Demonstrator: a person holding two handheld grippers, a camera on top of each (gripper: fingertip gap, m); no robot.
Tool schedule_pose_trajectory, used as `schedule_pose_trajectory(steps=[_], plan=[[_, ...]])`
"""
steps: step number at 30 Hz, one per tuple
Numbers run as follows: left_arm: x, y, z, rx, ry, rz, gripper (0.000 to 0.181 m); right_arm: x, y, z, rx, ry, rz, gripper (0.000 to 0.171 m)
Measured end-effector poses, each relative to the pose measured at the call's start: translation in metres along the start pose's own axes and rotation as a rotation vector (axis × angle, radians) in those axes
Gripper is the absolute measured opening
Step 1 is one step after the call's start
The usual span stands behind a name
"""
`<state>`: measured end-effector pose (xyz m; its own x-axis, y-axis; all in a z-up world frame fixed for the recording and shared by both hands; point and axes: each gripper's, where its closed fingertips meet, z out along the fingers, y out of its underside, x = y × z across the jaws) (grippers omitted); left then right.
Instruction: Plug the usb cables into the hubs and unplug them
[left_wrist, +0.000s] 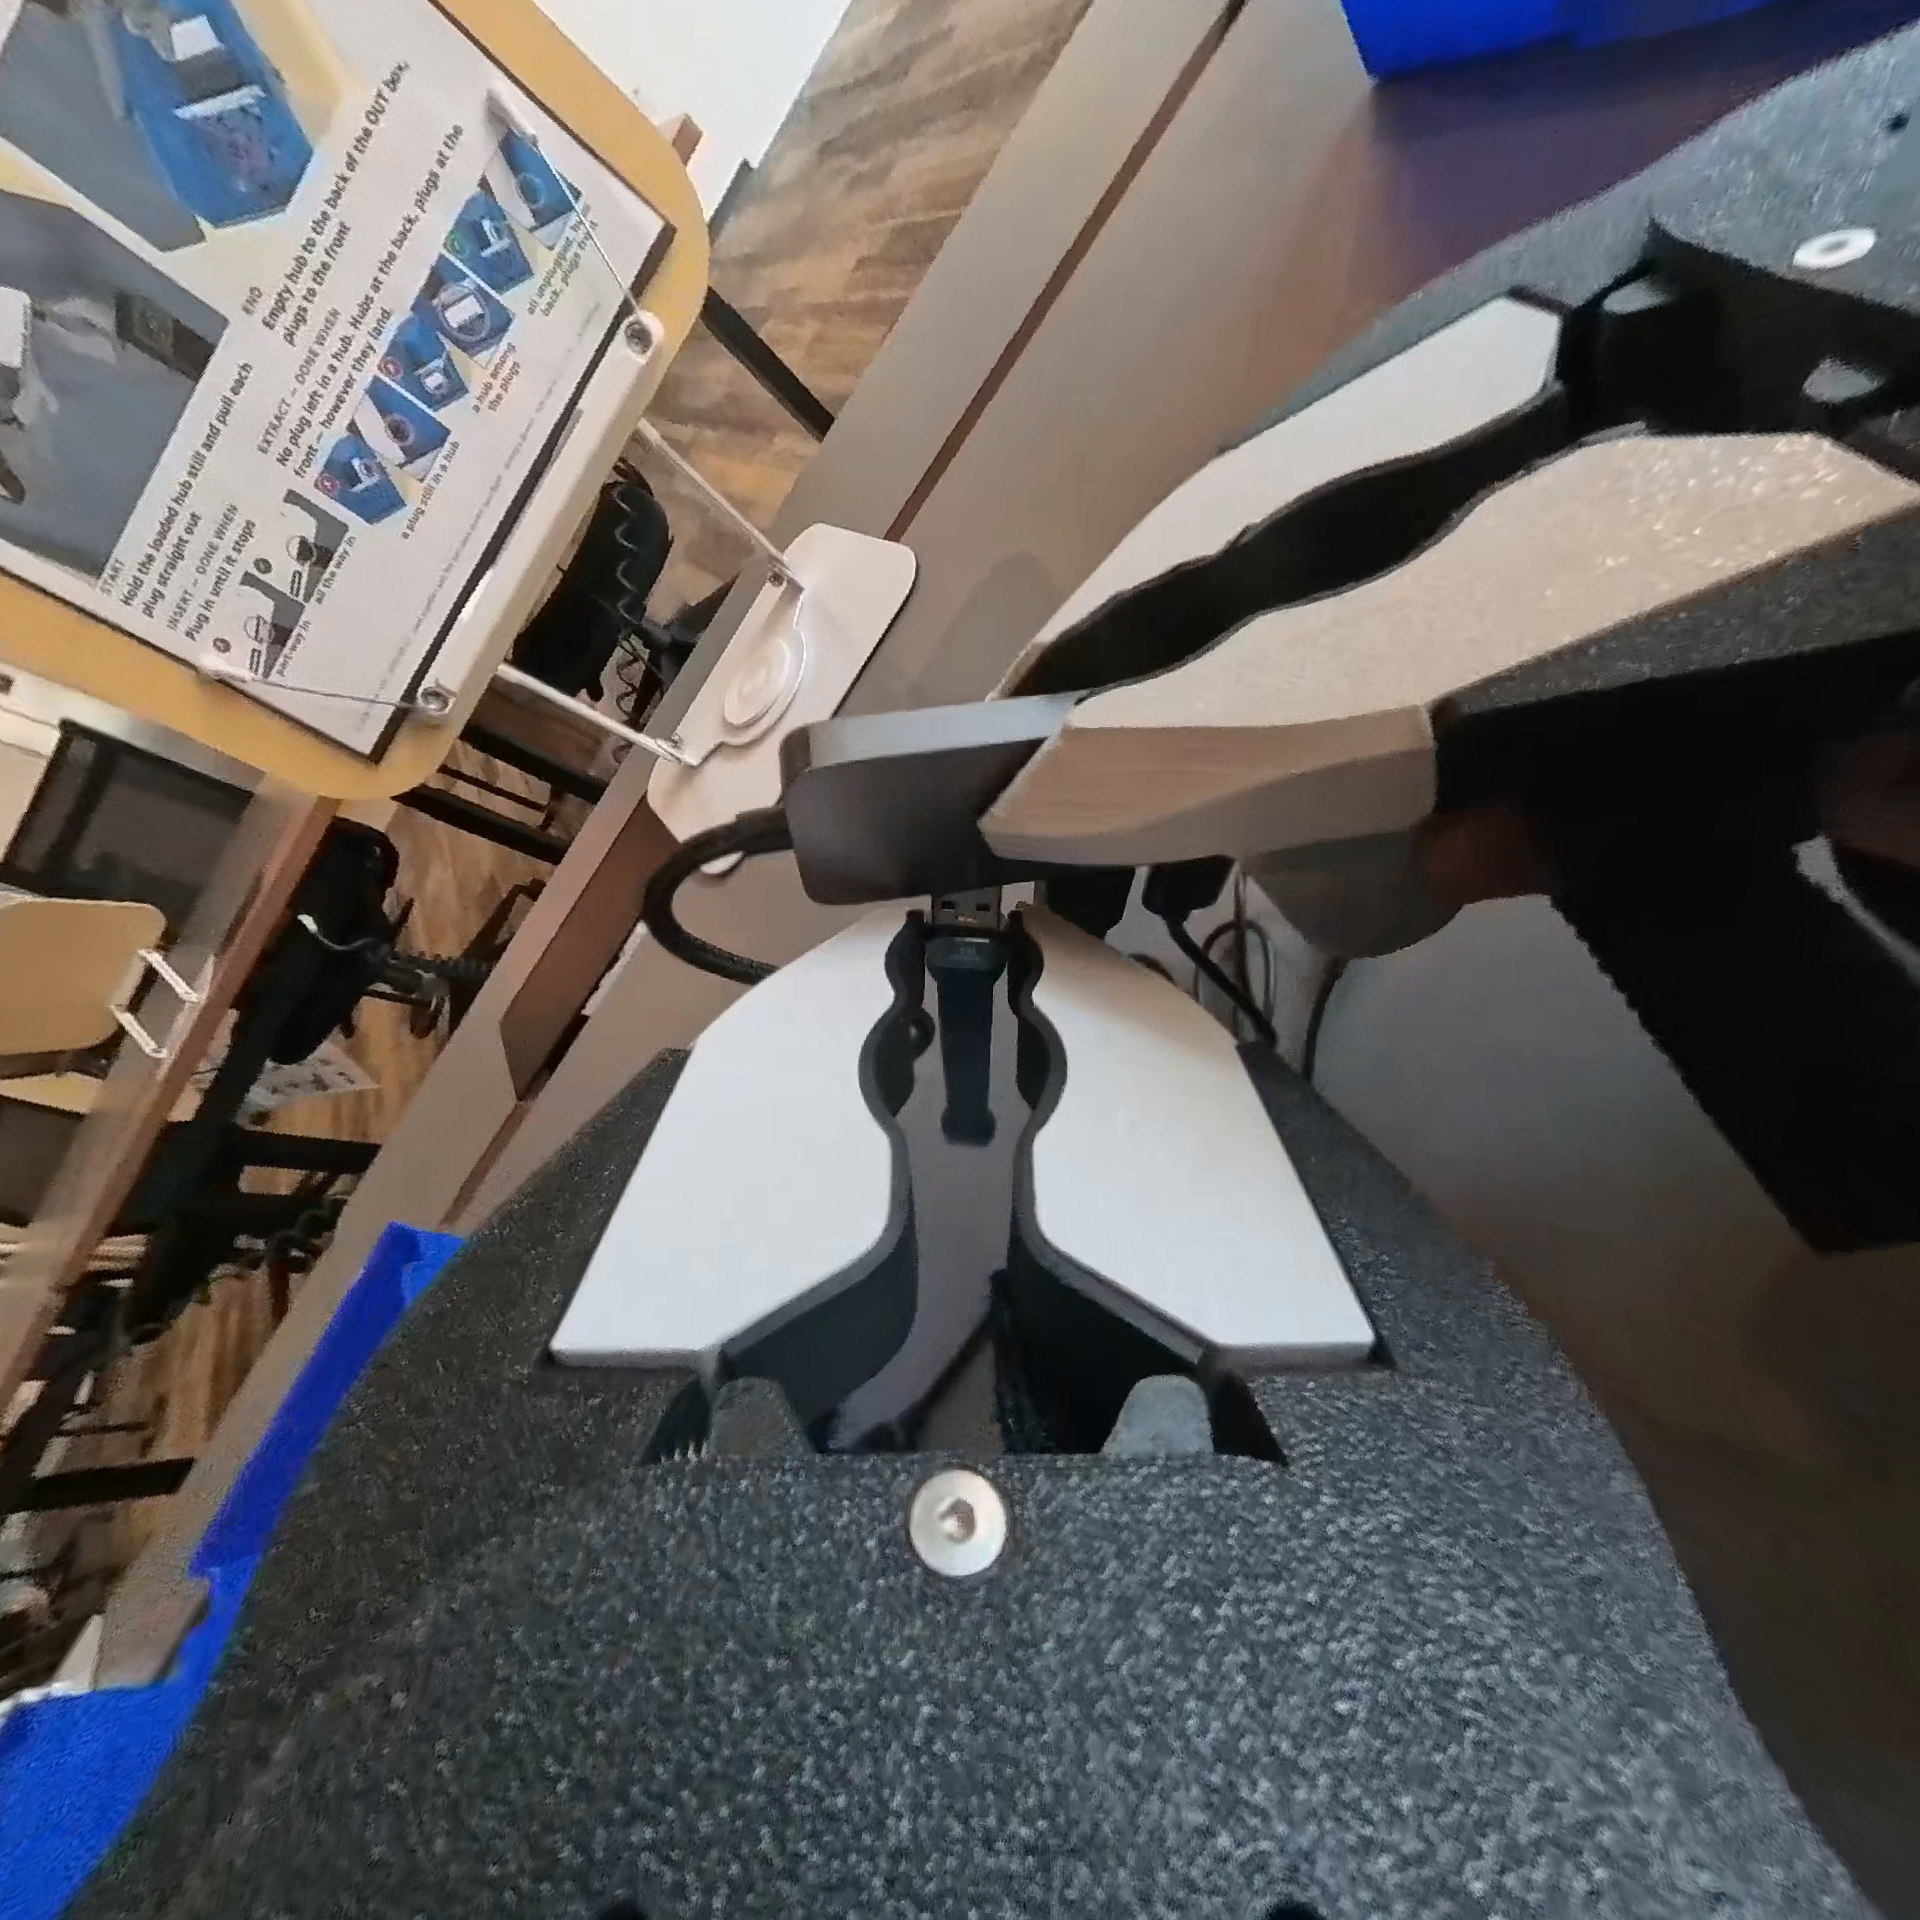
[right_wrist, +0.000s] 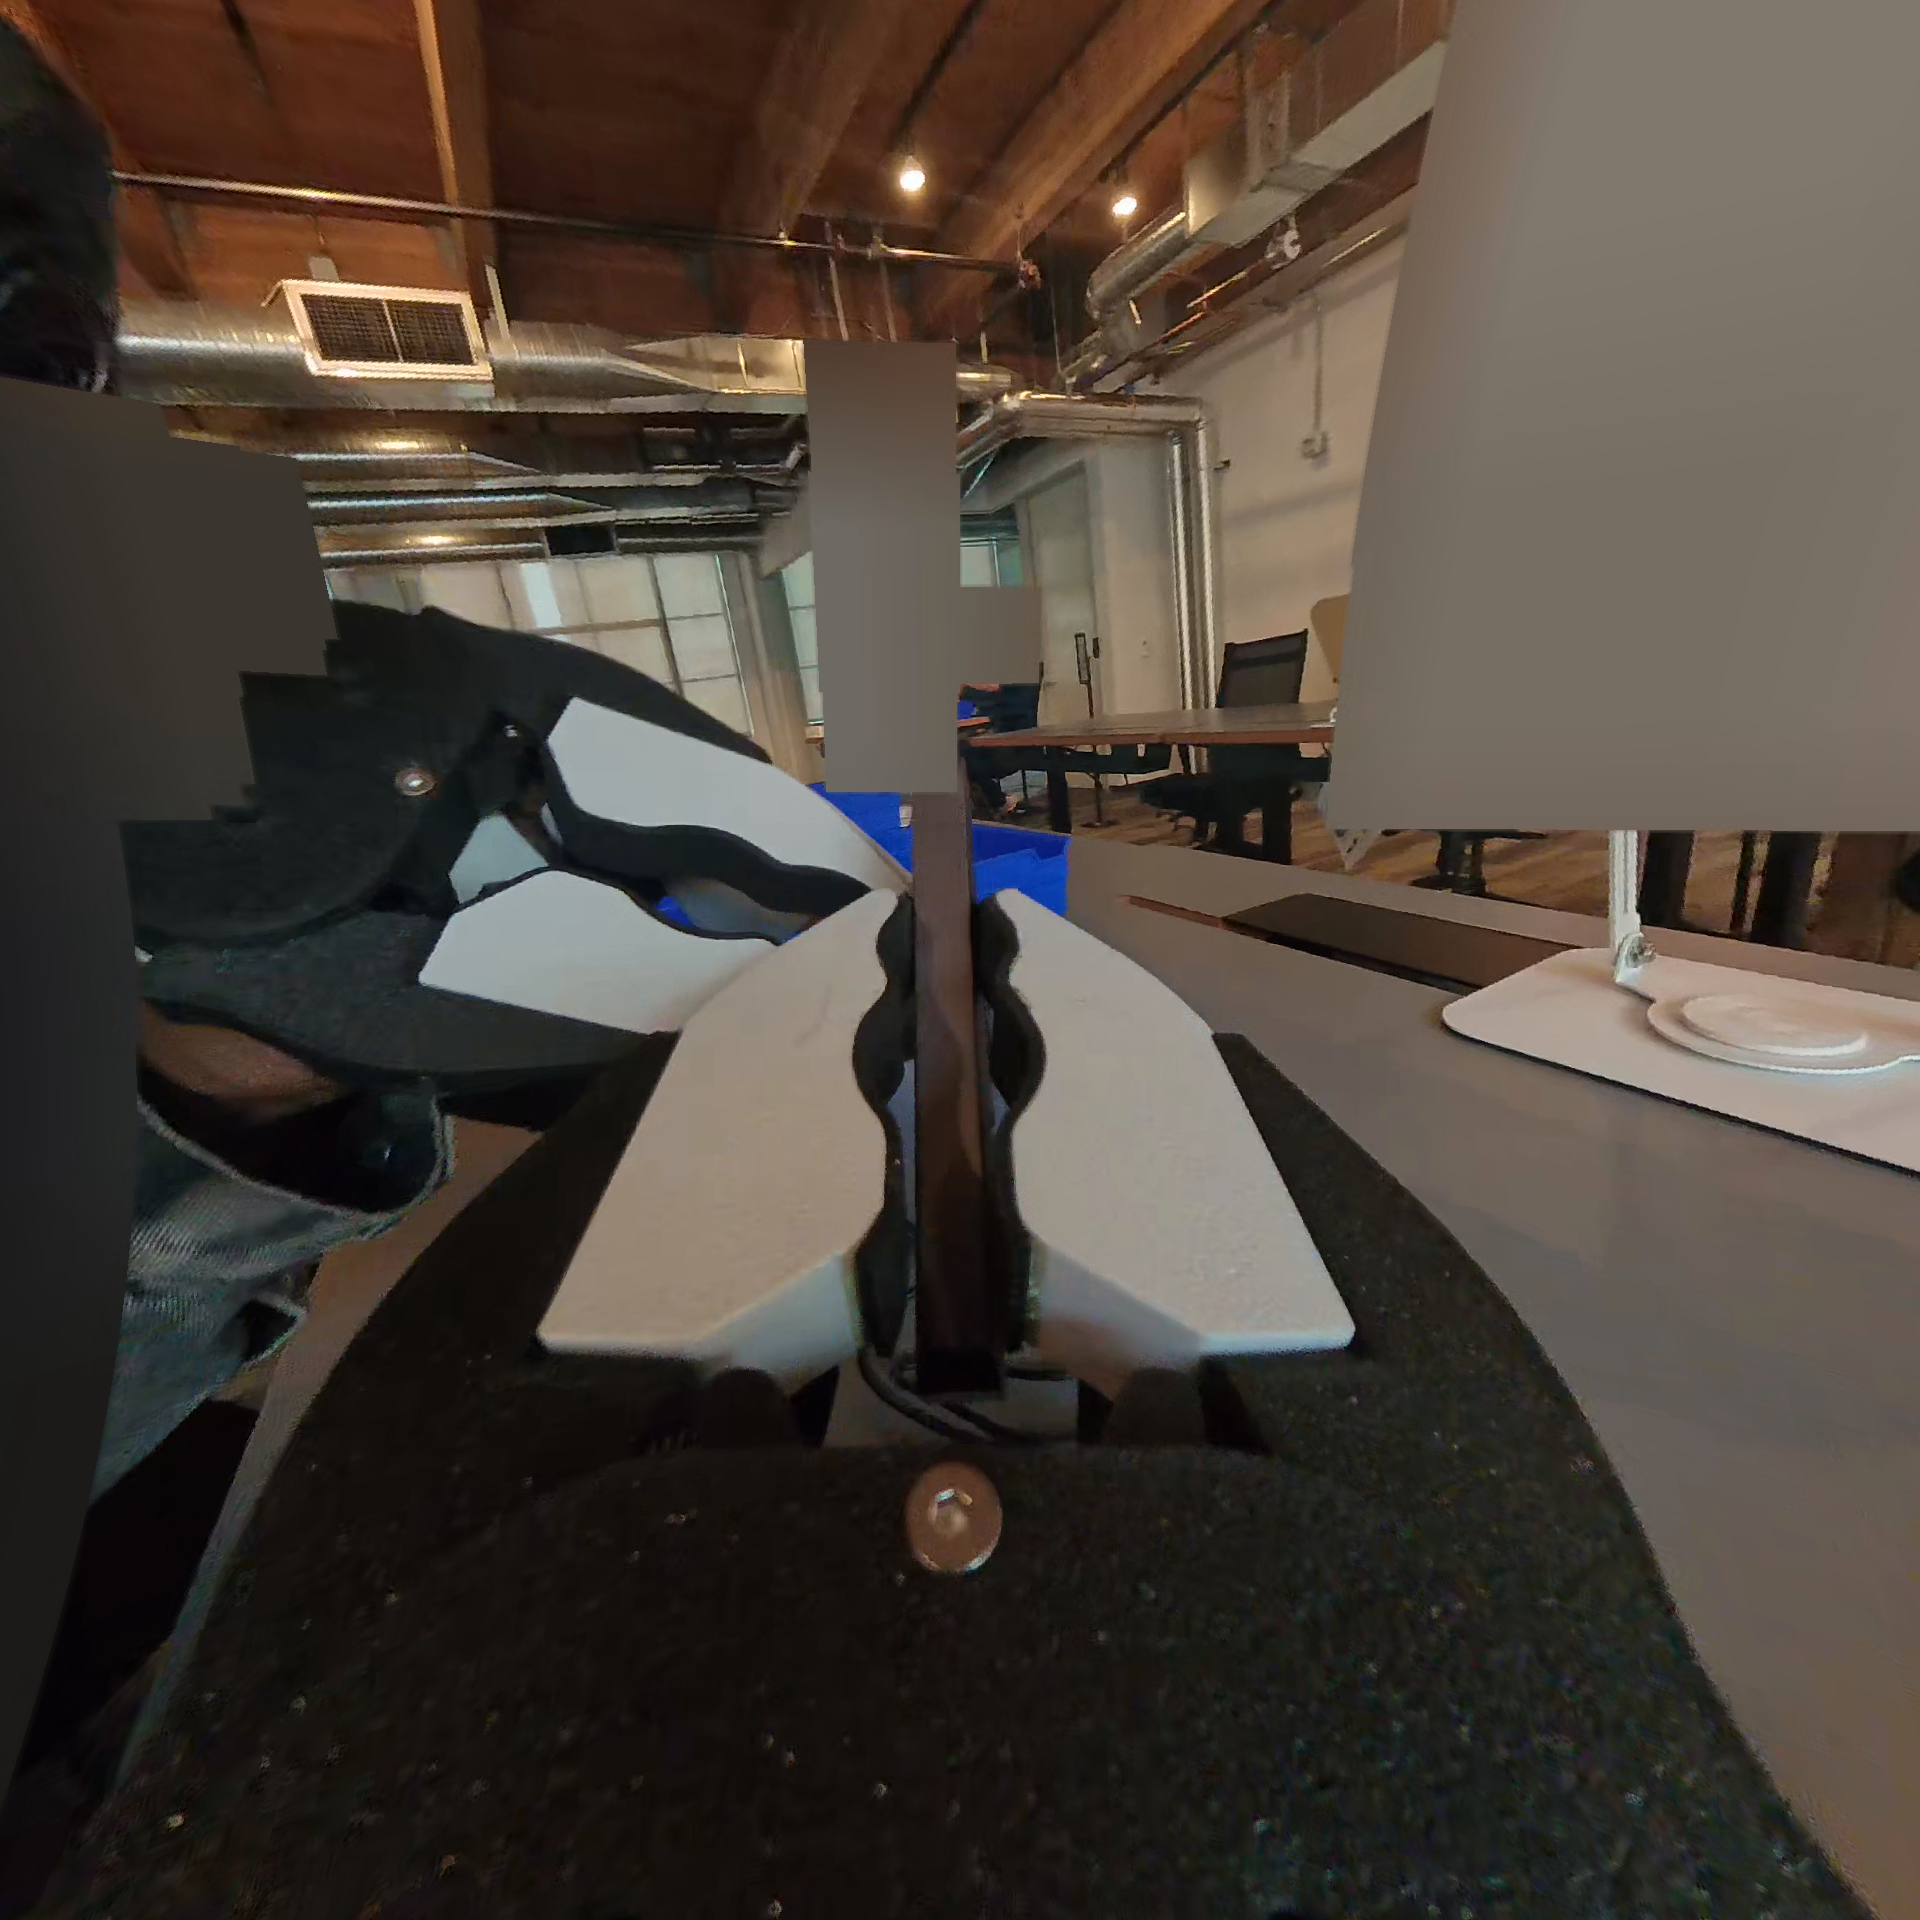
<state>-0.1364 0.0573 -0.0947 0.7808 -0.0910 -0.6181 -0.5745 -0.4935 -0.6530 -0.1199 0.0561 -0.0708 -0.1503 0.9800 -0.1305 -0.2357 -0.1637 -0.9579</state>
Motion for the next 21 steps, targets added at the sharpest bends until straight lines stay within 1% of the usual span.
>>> schedule_pose_trajectory(steps=[4,6,7,9,15,21], plan=[[0.002,-0.004,0.001,-0.003,-0.088,0.03,0.014,0.004,-0.004,-0.002,0.045,0.037,0.006,0.011],[0.014,-0.012,0.002,0.045,-0.039,-0.021,0.013,0.005,-0.008,-0.003,0.053,0.024,0.019,0.012],[0.012,-0.012,0.003,0.051,-0.055,-0.046,0.013,0.002,-0.007,-0.002,0.031,0.012,0.003,0.013],[0.009,-0.011,0.006,0.065,-0.05,-0.071,0.013,0.003,-0.005,0.001,-0.007,0.041,-0.046,0.012],[0.012,-0.012,0.012,0.127,-0.036,-0.062,0.011,0.017,0.003,-0.004,-0.049,0.031,0.011,0.011],[0.01,-0.011,0.011,0.177,-0.021,-0.077,0.012,0.017,0.004,-0.006,-0.04,-0.02,0.065,0.01]])
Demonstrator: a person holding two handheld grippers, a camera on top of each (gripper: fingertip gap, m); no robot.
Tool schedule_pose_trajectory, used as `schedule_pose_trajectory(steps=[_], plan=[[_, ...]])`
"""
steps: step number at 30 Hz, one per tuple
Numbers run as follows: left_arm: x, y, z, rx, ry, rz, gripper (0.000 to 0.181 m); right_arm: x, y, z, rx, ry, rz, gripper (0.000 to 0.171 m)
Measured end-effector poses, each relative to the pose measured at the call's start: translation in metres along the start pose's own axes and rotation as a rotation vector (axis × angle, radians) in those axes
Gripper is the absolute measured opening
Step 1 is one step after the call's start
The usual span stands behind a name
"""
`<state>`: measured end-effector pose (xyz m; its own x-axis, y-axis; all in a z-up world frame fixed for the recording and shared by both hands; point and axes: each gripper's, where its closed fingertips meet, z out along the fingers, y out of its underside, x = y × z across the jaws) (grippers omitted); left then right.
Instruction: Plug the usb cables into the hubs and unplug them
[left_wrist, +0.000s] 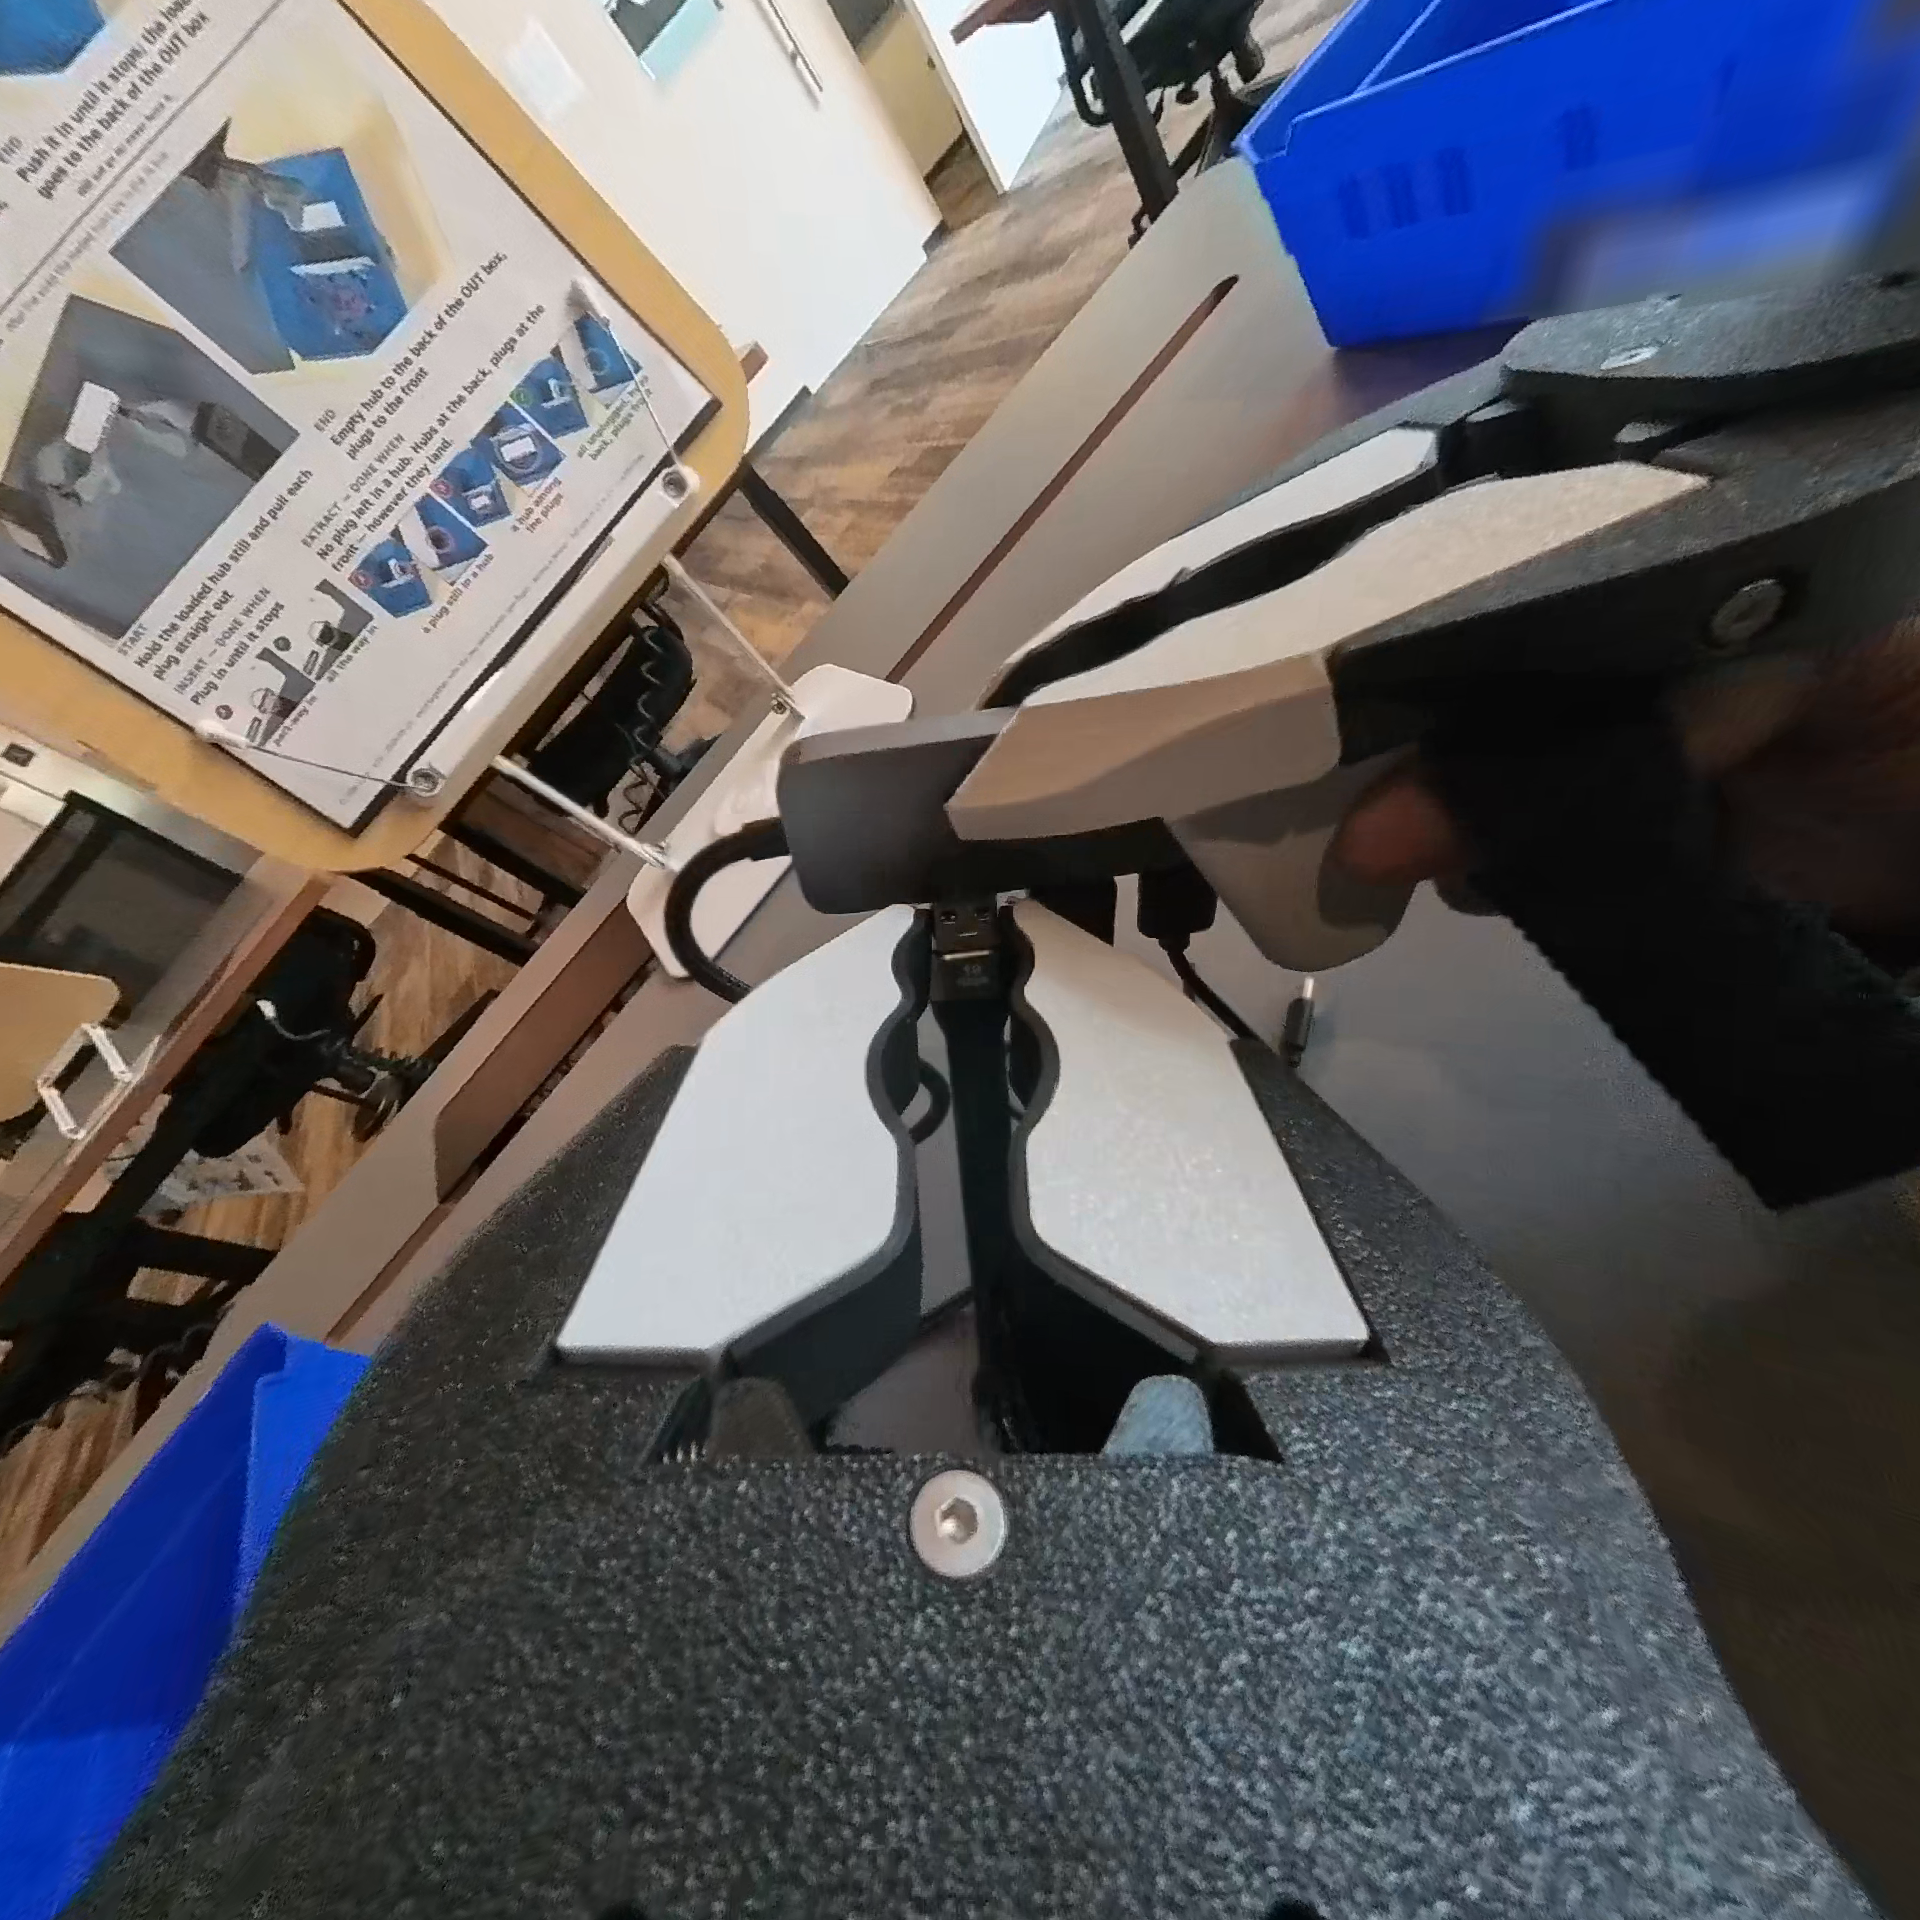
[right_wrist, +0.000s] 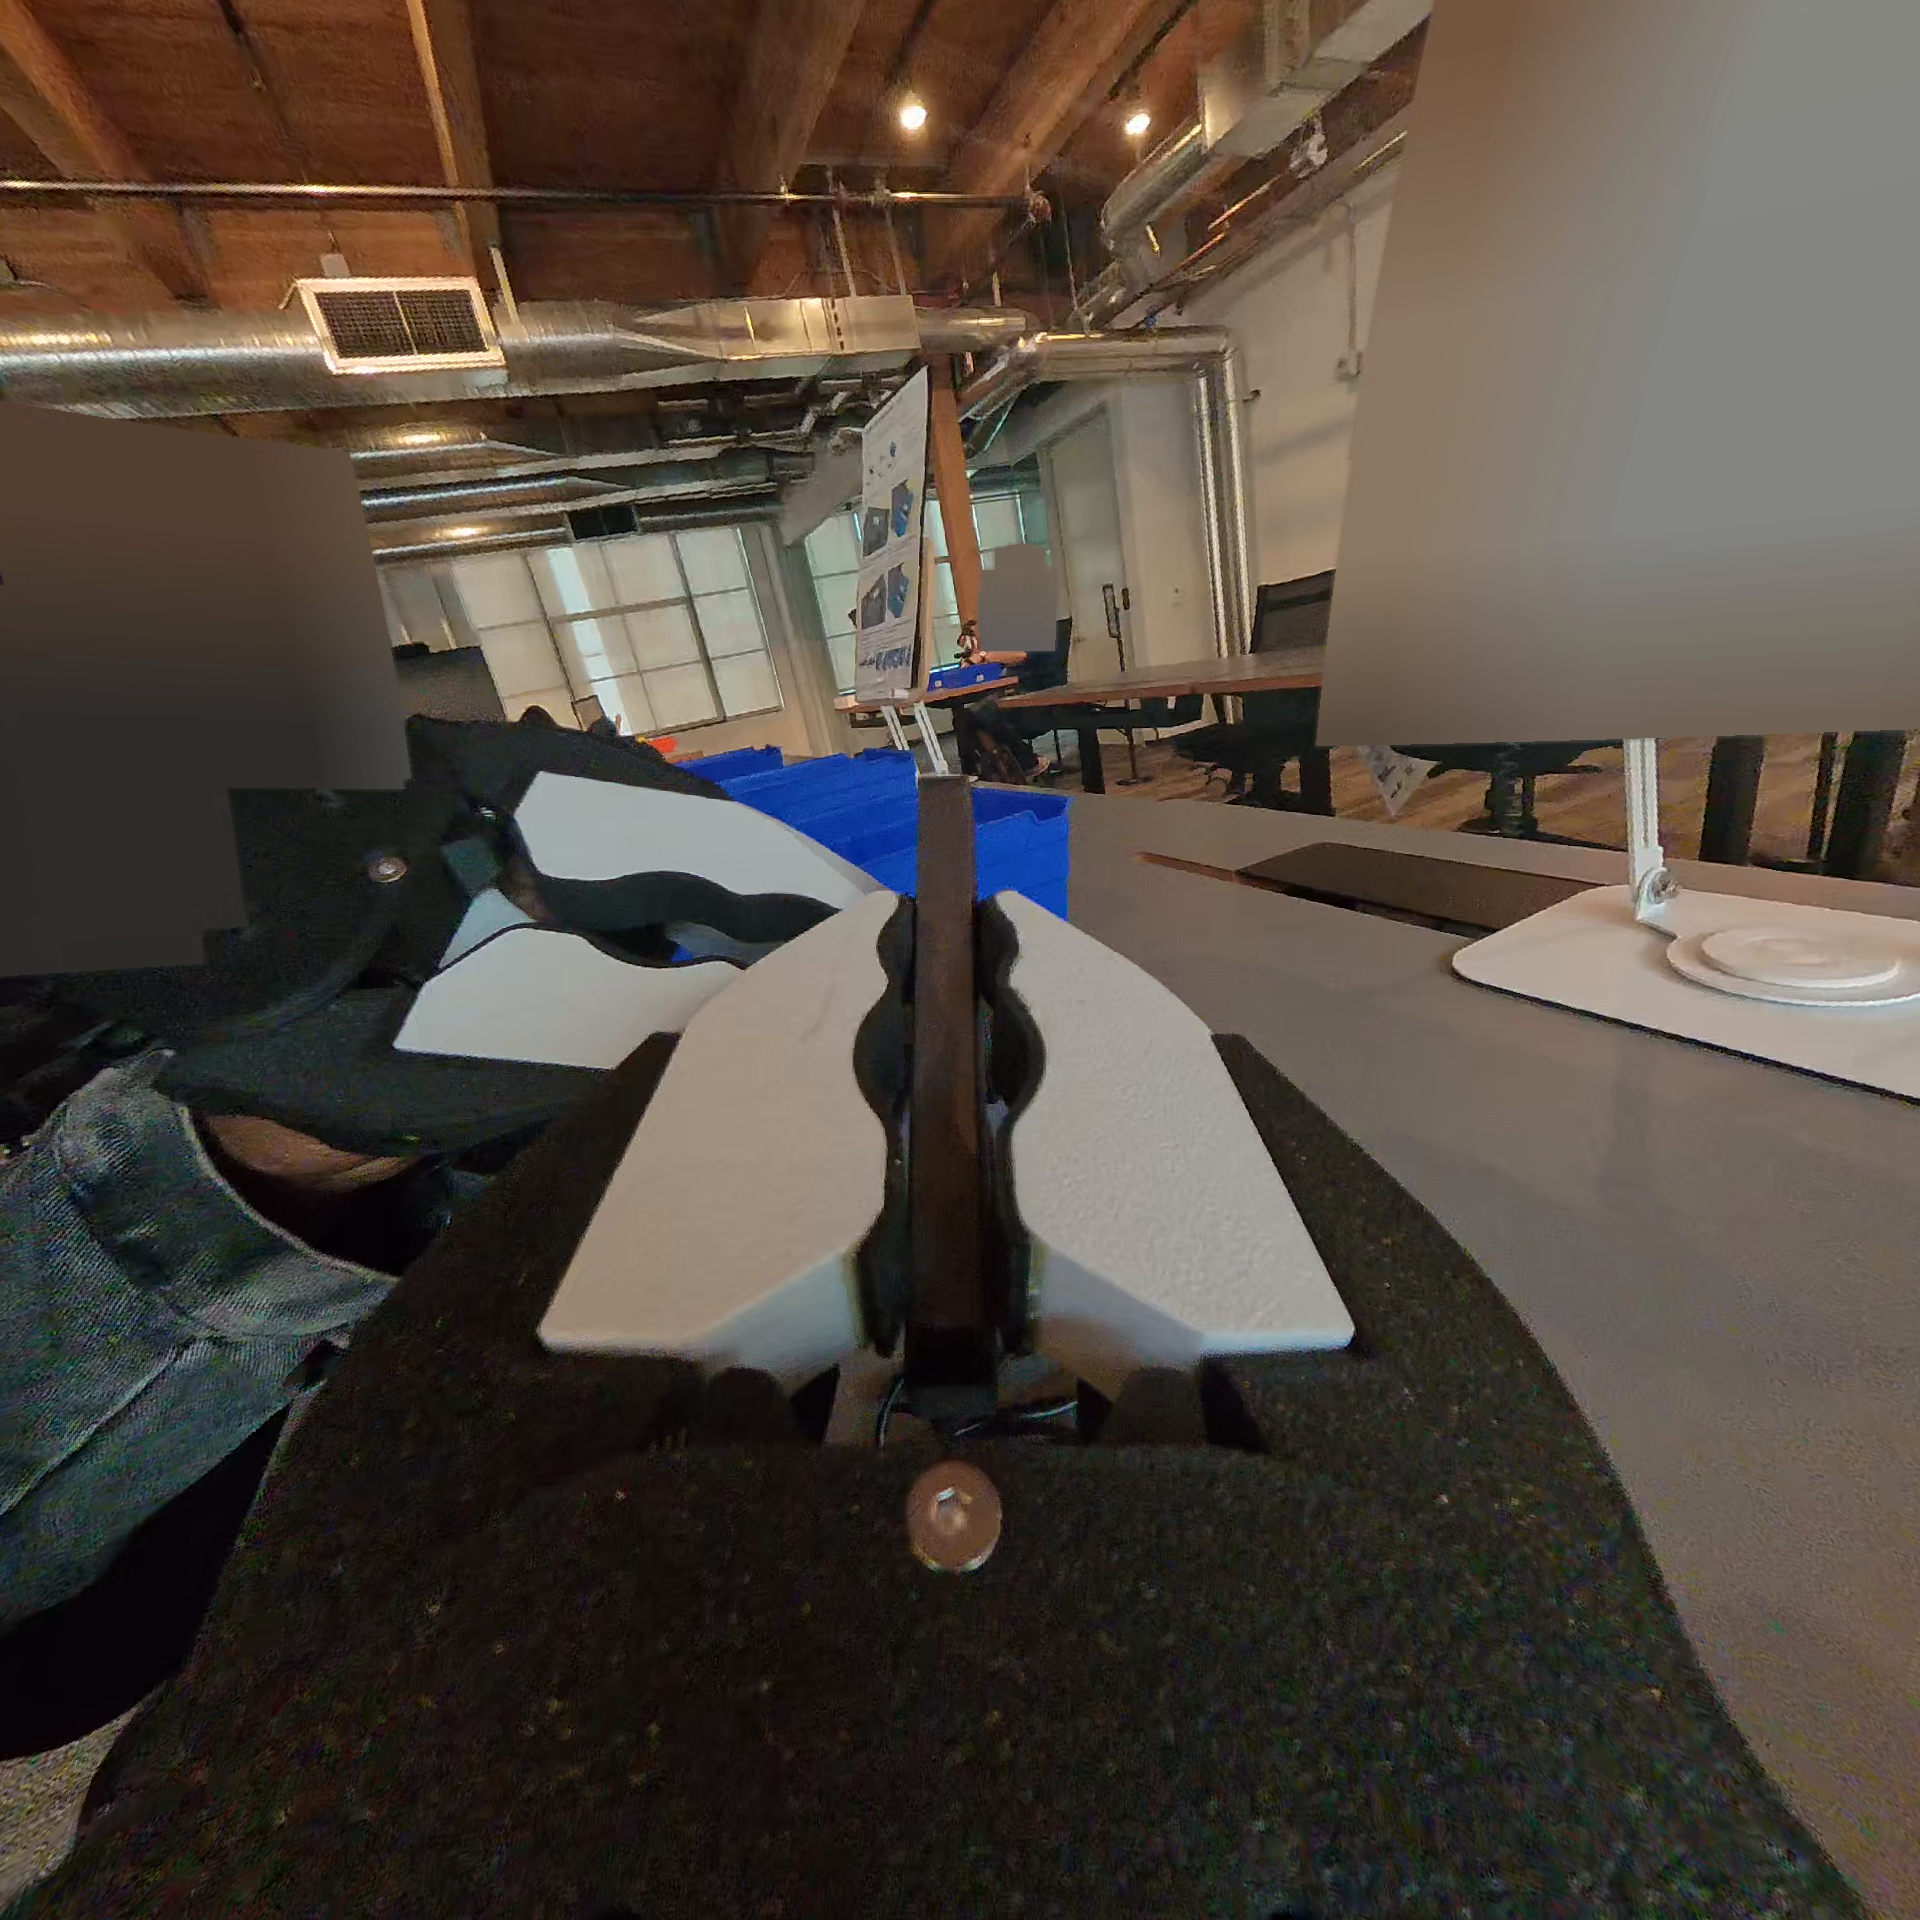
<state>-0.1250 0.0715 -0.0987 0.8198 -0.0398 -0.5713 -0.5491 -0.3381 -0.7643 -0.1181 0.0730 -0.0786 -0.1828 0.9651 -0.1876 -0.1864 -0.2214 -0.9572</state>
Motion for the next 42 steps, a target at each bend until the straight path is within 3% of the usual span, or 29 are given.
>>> schedule_pose_trajectory(steps=[4,8,11,15,19,22,28,31,33,34,36,39,42], plan=[[-0.008,0.007,-0.001,0.009,0.006,-0.035,0.018,0.003,0.002,-0.003,0.019,-0.018,0.075,0.01],[-0.022,0.008,-0.019,0.113,0.102,-0.245,0.057,0.019,-0.006,-0.014,0.091,-0.025,0.216,0.01],[-0.033,0.005,-0.051,0.294,0.25,-0.434,0.067,0.031,-0.011,-0.022,0.135,-0.023,0.302,0.01],[-0.06,0.027,-0.09,0.433,0.288,-0.629,0.057,0.042,-0.012,-0.027,0.166,-0.016,0.387,0.01],[-0.059,0.042,-0.102,0.517,0.306,-0.759,0.047,0.05,-0.008,-0.031,0.21,-0.023,0.51,0.01],[-0.038,0.034,-0.089,0.523,0.396,-0.807,0.051,0.05,-0.008,-0.031,0.226,-0.064,0.573,0.01],[0.028,-0.009,-0.059,0.426,0.752,-0.796,0.069,0.033,-0.007,-0.026,0.188,-0.137,0.513,0.01],[0.021,-0.02,-0.036,0.453,0.627,-0.765,0.062,0.017,-0.006,-0.023,0.151,-0.206,0.487,0.01],[0.003,-0.019,-0.023,0.47,0.548,-0.807,0.038,0.008,-0.004,-0.021,0.128,-0.247,0.492,0.01],[-0.001,-0.021,-0.022,0.466,0.583,-0.866,0.03,0.006,-0.003,-0.02,0.127,-0.253,0.502,0.01],[-0.001,-0.021,-0.019,0.426,0.663,-0.963,0.036,0.006,-0.002,-0.02,0.128,-0.259,0.515,0.01],[0.012,-0.012,-0.015,0.319,0.694,-0.926,0.051,0.01,-0.001,-0.02,0.134,-0.239,0.509,0.01],[0.01,-0.005,-0.007,0.266,0.608,-0.863,0.056,0.003,-0.001,-0.02,0.113,-0.268,0.459,0.011]])
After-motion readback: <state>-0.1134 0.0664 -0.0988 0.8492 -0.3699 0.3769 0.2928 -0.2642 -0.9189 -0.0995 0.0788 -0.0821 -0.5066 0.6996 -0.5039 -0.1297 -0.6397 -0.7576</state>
